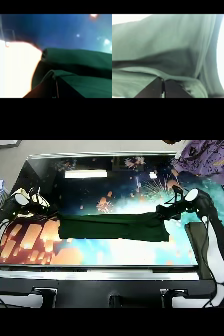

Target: Fold the clothes and pants, and hang the long-sleeved shirts on hangers.

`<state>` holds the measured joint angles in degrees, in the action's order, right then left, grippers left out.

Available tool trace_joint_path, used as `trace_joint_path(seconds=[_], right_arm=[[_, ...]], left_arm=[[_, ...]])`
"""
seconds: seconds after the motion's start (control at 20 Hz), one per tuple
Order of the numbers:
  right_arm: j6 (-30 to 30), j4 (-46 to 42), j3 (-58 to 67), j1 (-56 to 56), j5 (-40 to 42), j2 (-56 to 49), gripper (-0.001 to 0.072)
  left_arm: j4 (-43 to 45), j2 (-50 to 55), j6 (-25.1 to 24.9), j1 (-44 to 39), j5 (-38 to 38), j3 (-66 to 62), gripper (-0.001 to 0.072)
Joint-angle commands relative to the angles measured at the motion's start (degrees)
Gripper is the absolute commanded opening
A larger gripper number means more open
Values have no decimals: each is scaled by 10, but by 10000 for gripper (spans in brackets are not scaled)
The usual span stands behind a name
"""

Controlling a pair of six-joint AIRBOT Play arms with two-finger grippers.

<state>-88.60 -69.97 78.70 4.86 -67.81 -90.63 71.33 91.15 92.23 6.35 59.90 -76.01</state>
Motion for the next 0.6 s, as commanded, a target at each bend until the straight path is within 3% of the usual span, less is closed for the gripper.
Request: trace_joint_path(seconds=[0.0,0.4,0.45,0.5,0.55], right_arm=[[-10,-10,61,-5,5,-57,30],[-6,10,68,-16,7,-109,35],[-6,10,70,-16,2,-108,105],[-15,10,76,-14,-14,-108,255],[-21,4,91,-14,-39,-107,377]], left_arm=[[48,58,9,-5,42,-67,12],[48,98,26,-22,57,-69,14],[48,97,26,-25,57,-70,31],[47,97,26,-26,57,-76,150],[46,97,29,-26,60,-87,339]])
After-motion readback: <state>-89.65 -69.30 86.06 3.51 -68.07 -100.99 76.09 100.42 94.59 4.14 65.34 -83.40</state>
